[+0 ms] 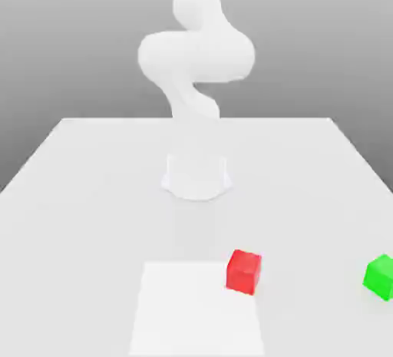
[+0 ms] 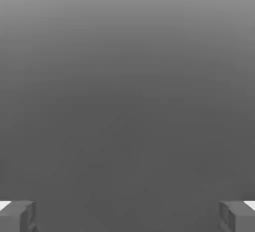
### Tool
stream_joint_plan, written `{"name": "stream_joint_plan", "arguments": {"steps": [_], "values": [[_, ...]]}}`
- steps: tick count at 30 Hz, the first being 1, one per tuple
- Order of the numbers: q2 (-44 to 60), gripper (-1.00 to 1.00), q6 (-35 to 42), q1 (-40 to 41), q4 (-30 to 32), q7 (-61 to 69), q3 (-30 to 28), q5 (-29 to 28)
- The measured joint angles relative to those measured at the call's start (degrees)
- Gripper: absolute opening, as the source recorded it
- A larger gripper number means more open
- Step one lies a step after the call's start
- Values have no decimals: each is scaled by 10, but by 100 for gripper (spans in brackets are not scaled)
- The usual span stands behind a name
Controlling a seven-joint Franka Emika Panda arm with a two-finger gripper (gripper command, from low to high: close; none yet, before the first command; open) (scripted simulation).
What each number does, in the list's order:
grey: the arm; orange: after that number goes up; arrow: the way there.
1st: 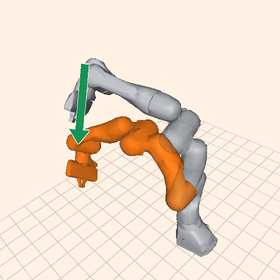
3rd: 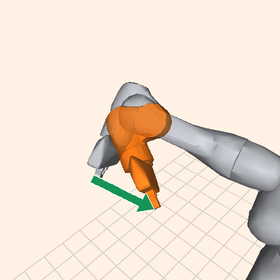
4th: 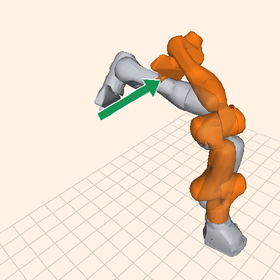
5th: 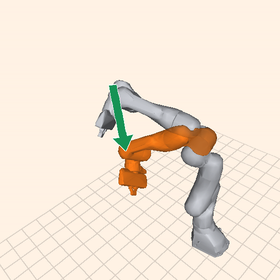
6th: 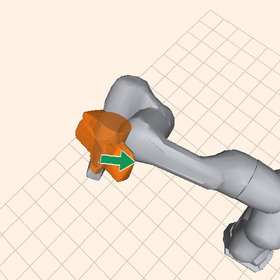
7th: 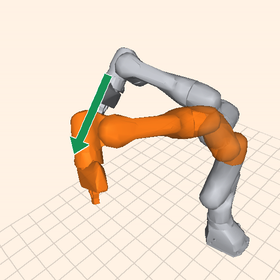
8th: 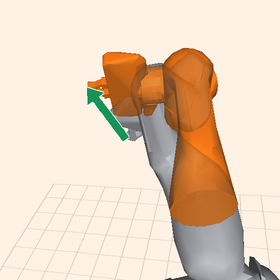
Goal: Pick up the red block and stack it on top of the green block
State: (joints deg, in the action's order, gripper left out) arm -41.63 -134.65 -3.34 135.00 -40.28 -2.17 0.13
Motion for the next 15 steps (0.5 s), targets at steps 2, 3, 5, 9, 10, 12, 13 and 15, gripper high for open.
{"name": "stream_joint_plan", "arguments": {"steps": [2, 3, 5, 9, 10, 12, 13, 15], "values": [[41, 0, -27, -28, 30, 56, -17, 5], [62, 0, -41, -41, 44, 84, -24, 8], [102, 0, -67, -66, 73, 138, -38, 12], [183, 0, -119, -111, 130, 246, -57, 22], [203, 0, -132, -122, 145, 274, -61, 23], [246, 0, -160, -142, 175, 329, -66, 25], [269, 0, -175, -151, 190, 357, -67, 26], [316, 0, -207, -167, 223, 412, -68, 21]]}}
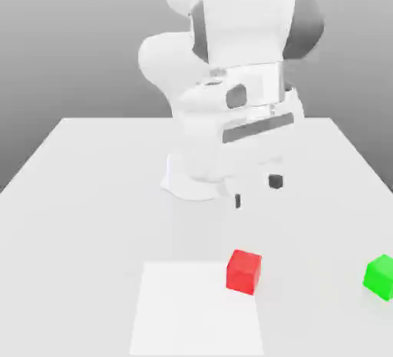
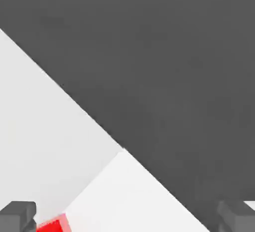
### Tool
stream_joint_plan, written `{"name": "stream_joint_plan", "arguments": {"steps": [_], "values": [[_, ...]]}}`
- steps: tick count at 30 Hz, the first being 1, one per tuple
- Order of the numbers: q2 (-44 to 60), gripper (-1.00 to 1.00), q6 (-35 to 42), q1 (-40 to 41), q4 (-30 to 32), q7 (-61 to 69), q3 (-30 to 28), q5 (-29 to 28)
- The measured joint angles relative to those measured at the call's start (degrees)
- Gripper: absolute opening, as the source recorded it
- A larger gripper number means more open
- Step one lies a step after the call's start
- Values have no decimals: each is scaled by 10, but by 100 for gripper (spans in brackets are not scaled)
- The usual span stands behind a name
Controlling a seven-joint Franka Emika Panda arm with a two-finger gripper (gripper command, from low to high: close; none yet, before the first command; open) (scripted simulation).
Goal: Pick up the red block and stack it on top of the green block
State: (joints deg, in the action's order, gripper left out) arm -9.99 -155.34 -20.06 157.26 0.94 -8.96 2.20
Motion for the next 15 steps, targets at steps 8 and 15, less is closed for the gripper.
{"name": "stream_joint_plan", "arguments": {"steps": [8, 15], "values": [[154, 0, -118, -11, 42, 104, 19, 3], [222, -100, -176, 17, 34, 127, 54, 35]]}}
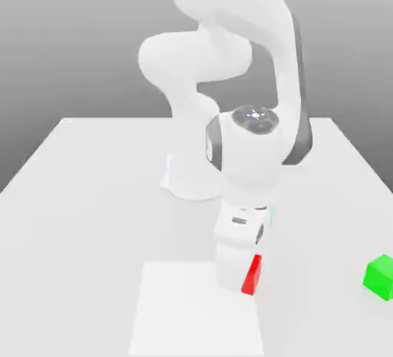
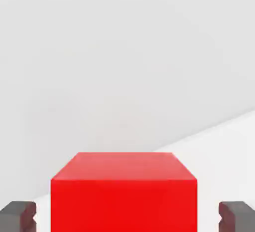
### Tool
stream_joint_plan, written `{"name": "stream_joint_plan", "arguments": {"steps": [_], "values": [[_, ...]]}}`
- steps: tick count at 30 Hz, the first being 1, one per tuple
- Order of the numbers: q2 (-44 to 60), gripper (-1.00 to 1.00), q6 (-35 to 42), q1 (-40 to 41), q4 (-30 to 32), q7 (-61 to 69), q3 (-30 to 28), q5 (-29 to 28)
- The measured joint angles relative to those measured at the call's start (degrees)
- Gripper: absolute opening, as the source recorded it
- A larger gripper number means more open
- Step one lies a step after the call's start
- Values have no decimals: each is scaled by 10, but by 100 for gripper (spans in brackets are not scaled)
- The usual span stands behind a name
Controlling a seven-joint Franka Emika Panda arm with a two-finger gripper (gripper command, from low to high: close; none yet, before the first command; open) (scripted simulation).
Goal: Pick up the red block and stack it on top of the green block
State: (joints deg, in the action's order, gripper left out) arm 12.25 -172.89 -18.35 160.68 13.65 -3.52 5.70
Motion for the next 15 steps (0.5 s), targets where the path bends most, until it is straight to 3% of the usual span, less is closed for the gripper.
{"name": "stream_joint_plan", "arguments": {"steps": [4, 12, 15], "values": [[1, -100, -1, 2, 0, 0, 1, -1], [-128, -100, 109, -7, 19, -42, -22, -59], [-124, -100, 147, -13, -24, -69, 9, -76]]}}
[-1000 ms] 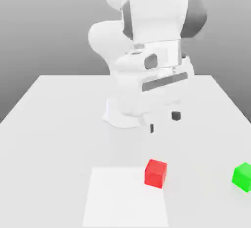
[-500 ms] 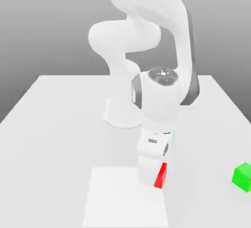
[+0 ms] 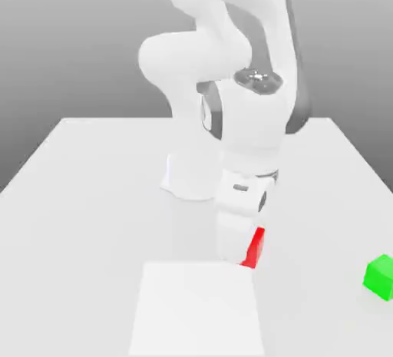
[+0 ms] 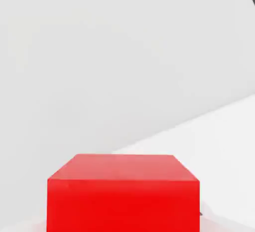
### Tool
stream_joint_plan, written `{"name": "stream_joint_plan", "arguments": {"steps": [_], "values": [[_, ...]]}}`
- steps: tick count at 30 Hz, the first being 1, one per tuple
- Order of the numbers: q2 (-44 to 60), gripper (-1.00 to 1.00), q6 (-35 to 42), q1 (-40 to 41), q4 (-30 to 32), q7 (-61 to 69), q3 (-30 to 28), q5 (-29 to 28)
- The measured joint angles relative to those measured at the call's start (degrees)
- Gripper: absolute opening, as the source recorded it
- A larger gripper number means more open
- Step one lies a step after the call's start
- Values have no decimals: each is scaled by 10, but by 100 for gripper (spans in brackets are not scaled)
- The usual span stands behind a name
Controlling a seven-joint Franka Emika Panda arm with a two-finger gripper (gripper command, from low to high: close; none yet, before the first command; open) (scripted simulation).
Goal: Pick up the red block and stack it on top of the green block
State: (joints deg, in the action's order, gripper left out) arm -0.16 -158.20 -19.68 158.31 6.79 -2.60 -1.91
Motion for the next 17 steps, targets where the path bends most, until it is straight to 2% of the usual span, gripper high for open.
{"name": "stream_joint_plan", "arguments": {"steps": [2, 8, 13, 14, 17], "values": [[14, -100, 22, -17, -36, -17, 34, -7], [72, -100, 94, -136, -164, -55, 107, -7], [164, -100, 30, -159, -191, -80, 104, -33], [176, 100, 20, -161, -192, -83, 101, -37], [176, 100, 20, -161, -192, -83, 101, -37]]}}
